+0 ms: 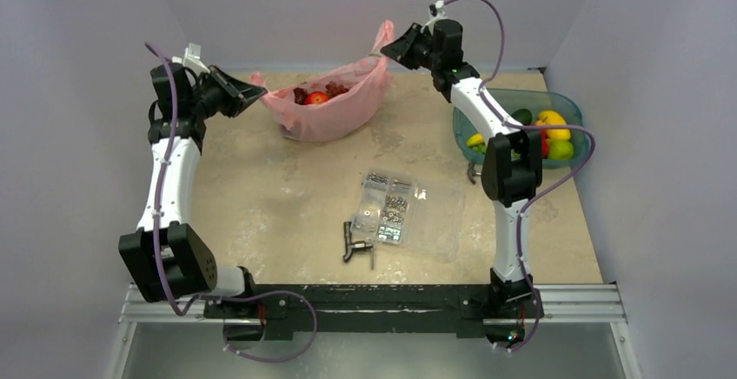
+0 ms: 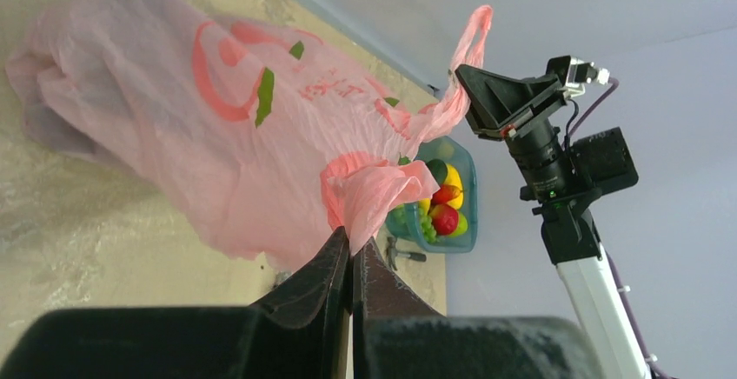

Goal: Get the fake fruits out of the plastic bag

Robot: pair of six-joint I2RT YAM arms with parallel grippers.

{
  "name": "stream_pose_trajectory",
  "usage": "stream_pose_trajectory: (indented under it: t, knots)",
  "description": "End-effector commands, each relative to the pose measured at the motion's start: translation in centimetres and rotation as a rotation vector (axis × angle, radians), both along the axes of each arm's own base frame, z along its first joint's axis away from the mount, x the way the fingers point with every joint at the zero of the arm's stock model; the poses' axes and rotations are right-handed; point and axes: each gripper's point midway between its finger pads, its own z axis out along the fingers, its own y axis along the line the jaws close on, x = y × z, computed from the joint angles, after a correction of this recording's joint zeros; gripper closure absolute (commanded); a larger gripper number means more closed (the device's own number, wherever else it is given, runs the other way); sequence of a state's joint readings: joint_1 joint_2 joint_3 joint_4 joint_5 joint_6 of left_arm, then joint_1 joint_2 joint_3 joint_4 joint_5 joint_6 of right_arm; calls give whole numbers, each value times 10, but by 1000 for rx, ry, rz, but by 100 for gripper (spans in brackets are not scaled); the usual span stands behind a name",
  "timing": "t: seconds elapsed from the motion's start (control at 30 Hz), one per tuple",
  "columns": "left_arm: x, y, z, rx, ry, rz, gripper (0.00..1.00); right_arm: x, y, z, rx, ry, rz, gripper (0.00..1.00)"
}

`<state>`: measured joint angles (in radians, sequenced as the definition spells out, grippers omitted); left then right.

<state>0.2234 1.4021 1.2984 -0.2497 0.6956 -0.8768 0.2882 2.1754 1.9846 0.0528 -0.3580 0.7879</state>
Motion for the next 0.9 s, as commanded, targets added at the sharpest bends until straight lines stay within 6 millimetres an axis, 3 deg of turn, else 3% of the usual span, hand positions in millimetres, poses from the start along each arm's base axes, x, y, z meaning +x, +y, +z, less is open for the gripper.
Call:
stream_pose_trajectory:
  t: [0.0, 0.07, 0.1, 0.2, 0.3, 0.4, 0.47, 0.63, 0.73, 0.87]
  knots:
    - [-21, -7, 17, 5, -105, -24, 100, -15, -21, 39, -150, -73, -47, 77]
    - [-24, -8, 11, 18, -95, -32, 100, -15, -34, 33, -227, -13, -131, 59]
    - [-25, -9, 8, 22, -91, -41, 100, -18, -39, 29, -259, 26, -166, 42]
    - [-26, -17, 4, 29, -90, -85, 100, -38, -44, 23, -315, 114, -200, 14]
    - [-27, -29, -4, 51, -90, -129, 100, -61, -46, 28, -373, 115, -223, 3]
    - [-26, -37, -15, 81, -94, -165, 100, -92, -44, 30, -395, 98, -263, 1]
    - [-26, -39, -23, 64, -70, -183, 100, -116, -36, 30, -295, 110, -281, 1]
    - [-31, -43, -24, 54, -73, -213, 100, -167, 24, 31, 81, 54, -217, 1]
    - [-34, -40, -32, 97, -53, -198, 100, -174, 64, 23, 143, 58, -144, 1]
    - [-36, -43, -35, 106, -56, -200, 100, -157, 95, -3, 151, 127, -124, 1]
